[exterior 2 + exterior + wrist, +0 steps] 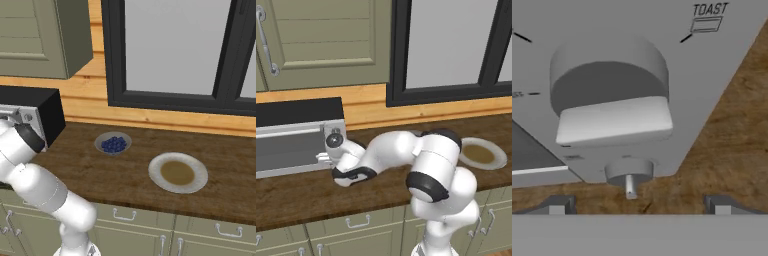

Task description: Pick up the kebab skewer and baguette bread, and place them inside the toaster oven. Close the toaster oven door and start by setting the timer.

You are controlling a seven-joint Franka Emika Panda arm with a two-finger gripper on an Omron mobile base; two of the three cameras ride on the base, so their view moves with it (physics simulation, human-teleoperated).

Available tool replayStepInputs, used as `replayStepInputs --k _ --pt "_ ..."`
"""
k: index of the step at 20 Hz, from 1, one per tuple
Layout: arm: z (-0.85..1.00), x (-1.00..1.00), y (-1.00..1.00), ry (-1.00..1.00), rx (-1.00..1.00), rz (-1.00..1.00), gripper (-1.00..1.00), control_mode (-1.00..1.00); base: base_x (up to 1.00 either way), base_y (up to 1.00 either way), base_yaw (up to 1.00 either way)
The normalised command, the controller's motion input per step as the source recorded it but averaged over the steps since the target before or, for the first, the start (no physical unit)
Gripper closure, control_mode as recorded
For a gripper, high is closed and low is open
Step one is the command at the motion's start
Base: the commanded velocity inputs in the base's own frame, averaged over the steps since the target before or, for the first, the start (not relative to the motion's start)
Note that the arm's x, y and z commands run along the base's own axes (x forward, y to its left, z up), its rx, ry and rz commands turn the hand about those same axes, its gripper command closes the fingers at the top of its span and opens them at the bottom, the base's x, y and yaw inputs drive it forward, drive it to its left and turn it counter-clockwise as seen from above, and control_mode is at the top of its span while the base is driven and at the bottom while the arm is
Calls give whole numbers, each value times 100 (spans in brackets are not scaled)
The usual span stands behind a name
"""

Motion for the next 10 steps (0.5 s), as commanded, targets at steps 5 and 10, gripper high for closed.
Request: replayStepInputs --k 5,10 --pt "-21 18 0 0 -1 -2 -100 -100 0 0 0" --pt "-5 28 19 0 -1 0 -100 -100 0 0 0"
